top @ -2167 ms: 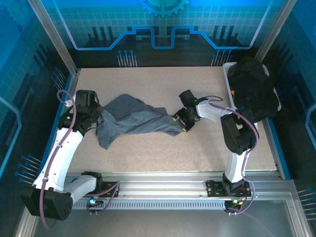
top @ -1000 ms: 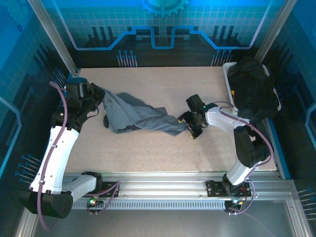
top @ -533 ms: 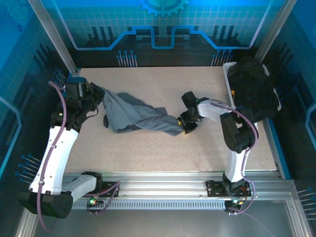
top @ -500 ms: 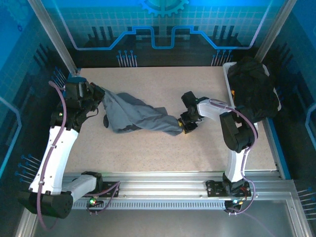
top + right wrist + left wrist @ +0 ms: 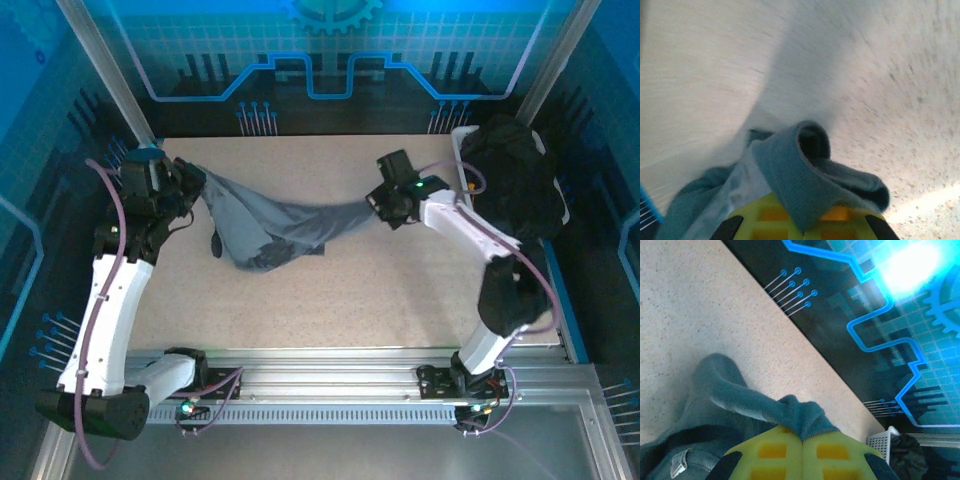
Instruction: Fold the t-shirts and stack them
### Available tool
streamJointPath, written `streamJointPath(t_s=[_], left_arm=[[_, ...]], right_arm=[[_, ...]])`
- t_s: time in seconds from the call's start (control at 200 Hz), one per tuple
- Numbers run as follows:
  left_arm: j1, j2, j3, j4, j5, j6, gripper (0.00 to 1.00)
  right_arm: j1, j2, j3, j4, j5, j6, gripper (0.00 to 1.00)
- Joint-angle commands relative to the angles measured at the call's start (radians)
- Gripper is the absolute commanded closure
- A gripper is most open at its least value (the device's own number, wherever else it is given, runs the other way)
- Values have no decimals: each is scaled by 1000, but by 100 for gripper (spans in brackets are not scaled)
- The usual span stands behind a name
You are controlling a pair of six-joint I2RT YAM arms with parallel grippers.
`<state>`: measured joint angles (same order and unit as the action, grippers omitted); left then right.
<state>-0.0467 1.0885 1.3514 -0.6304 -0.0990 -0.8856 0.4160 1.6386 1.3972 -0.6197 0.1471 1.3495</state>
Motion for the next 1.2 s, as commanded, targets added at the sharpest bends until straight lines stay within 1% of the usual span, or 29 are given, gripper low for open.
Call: streamJointPath(t_s=[0.0,0.13,0.235,0.33,0.41,0.525,0.63,0.735,0.825,0.88,0.935,1.045,1.08,1.1,1.125,1.165,1.17,1.195], left_arm=[[31,19,99,80,0,-7,100],[34,34,173,168,-3,-17,100],[34,7,200,248,0,-38,100],[34,-46,204,320,-14,-46,100],[35,-83,220,352,-52,-49,100],[35,-91,260,362,-95,-58,100],[35,-32,308,361,-86,-59,100],[39,91,337,349,-72,-58,100],[59,234,346,379,-30,-73,100],[77,339,372,391,10,-90,100],[89,445,413,399,46,-91,100],[113,671,521,387,143,-96,100],[124,747,561,394,194,-106,100],[131,792,592,388,223,-112,97],[139,845,632,375,259,-120,92],[148,928,704,336,307,-111,81],[149,939,712,331,310,-110,79],[152,981,754,292,325,-95,68]], right_arm=[[-16,-146,76,-12,170,-208,100],[-16,-282,108,44,263,-383,100],[-17,-391,120,84,313,-490,100],[-19,-481,132,99,357,-557,100],[-20,-546,141,107,393,-603,100],[-43,-583,159,118,416,-640,100],[-109,-548,171,133,371,-626,100],[-193,-438,180,186,275,-596,100],[-247,-281,227,230,184,-588,100],[-264,-166,299,211,161,-589,100],[-285,-41,376,197,110,-589,100],[-317,241,619,56,3,-578,100],[-325,347,727,-20,-37,-578,90],[-329,409,802,-70,-59,-580,84],[-332,483,895,-131,-89,-589,75],[-333,595,1044,-222,-127,-609,63],[-332,607,1085,-232,-129,-609,62],[-332,665,1175,-287,-135,-619,57]])
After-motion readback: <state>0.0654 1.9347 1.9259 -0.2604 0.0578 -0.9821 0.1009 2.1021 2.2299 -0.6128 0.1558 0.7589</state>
